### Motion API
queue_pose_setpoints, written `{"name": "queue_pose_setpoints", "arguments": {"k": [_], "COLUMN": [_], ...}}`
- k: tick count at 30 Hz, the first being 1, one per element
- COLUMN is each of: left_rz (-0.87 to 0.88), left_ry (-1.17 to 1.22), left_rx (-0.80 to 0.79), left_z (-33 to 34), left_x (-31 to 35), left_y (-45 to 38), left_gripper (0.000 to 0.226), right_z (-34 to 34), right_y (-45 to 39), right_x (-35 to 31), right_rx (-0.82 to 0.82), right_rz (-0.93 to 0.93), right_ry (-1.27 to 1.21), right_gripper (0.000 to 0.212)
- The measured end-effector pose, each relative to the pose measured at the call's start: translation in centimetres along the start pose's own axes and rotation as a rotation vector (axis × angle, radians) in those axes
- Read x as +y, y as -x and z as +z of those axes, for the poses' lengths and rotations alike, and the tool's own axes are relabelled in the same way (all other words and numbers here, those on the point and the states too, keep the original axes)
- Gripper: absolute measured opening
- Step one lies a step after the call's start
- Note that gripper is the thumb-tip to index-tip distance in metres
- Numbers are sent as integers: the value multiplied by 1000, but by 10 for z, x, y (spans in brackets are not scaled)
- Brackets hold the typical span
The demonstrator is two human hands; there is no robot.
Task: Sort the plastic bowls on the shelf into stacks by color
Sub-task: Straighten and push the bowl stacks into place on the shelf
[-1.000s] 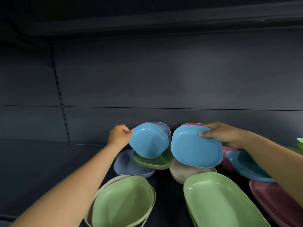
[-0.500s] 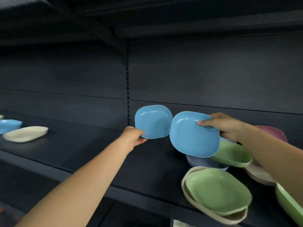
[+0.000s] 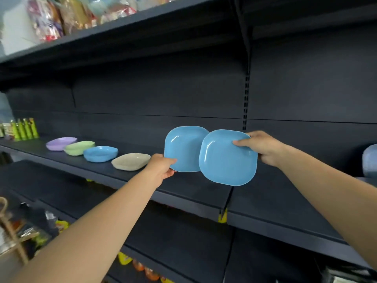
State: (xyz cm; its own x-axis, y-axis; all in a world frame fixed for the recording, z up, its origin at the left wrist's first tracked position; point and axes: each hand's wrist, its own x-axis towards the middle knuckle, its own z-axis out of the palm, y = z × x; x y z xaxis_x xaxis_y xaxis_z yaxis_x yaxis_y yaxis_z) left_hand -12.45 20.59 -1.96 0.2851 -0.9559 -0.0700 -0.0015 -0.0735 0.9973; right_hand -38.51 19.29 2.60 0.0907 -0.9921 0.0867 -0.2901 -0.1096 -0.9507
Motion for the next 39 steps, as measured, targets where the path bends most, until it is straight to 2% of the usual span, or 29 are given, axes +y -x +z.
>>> {"name": "queue_pose_setpoints", "arguments": {"k": [10, 18, 22, 25, 30, 35, 39], "left_rz": [54, 179, 170, 156, 106, 30, 32], "left_ry": [-7, -98, 5, 81, 105, 30, -85], "left_rx": [156, 229, 256, 250, 230, 122, 44], "left_z": [-157, -255, -306, -339, -374, -384, -385], "left_x": [2, 9, 16, 17, 5, -21, -41], "left_y": [-75, -169, -225, -267, -322, -370, -399], "left_gripper": [19, 8, 5, 17, 17, 12, 6], "right_z": [146, 252, 313, 355, 408, 438, 446], "right_y": [-77, -179, -236, -270, -312, -332, -338], "right_x": [-43, -80, -100, -112, -117, -101, -88], "right_rx": [-70, -98, -121, -138, -157, -118, -44], "right_rz": [-62, -124, -142, -147, -144, -69, -1], "right_ry": [-12, -14, -45, -54, -50, -70, -63], "right_gripper": [15, 11, 12, 4, 9, 9, 11]}}
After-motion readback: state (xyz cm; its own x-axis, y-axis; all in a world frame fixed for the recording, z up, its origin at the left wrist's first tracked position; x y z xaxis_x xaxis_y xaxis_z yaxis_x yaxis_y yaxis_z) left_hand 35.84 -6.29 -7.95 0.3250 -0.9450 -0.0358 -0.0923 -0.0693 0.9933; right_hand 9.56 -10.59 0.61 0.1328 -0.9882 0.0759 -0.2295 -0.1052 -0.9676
